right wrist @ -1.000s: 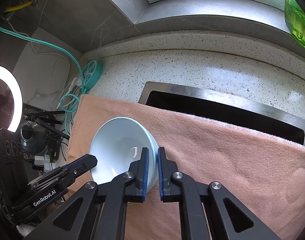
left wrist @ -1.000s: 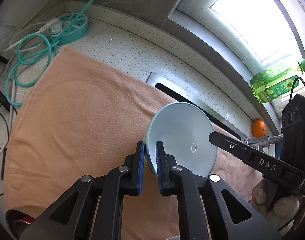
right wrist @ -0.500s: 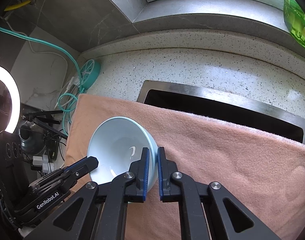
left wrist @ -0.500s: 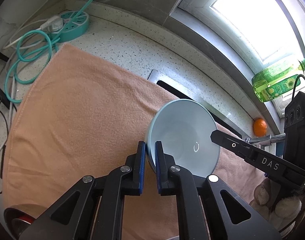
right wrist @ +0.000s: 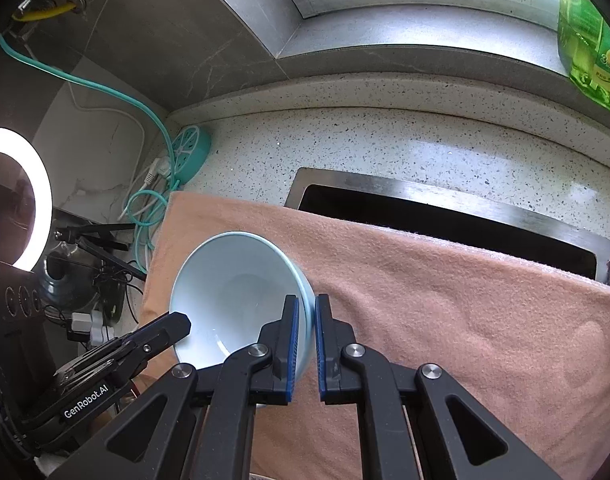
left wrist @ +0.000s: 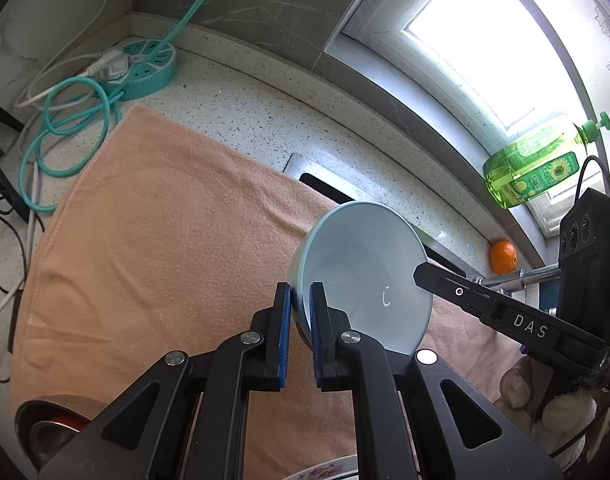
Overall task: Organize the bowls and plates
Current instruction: 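Lift the light blue bowl with both tools and carry it toward the nested pots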
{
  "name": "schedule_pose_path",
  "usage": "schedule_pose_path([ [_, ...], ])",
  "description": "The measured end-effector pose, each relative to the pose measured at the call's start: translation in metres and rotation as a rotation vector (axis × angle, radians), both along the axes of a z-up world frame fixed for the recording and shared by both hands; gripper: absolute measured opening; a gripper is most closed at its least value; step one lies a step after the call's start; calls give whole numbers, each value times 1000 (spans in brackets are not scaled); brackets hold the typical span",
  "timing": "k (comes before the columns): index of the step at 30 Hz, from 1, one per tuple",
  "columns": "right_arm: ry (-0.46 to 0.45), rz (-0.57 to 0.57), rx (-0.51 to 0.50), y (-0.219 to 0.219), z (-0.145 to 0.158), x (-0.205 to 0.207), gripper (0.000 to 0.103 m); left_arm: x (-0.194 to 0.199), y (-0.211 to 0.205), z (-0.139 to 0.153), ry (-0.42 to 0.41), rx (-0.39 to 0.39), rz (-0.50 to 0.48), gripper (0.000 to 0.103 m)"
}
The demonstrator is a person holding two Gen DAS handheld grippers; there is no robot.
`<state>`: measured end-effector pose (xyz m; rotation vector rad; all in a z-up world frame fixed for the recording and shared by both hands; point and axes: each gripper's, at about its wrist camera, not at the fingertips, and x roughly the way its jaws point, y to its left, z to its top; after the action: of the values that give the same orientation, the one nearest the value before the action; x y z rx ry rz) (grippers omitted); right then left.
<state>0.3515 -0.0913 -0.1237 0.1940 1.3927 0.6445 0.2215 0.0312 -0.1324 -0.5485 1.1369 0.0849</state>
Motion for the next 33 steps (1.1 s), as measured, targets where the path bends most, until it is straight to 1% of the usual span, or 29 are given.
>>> schedule_pose_path([
  [15,-51,13,27,2,45,-20,7,-25,8,31,-61,-11,-1,8],
  [33,-69,45,52,22,71,-65,8,-74,30,54,-104,-22,35,8],
])
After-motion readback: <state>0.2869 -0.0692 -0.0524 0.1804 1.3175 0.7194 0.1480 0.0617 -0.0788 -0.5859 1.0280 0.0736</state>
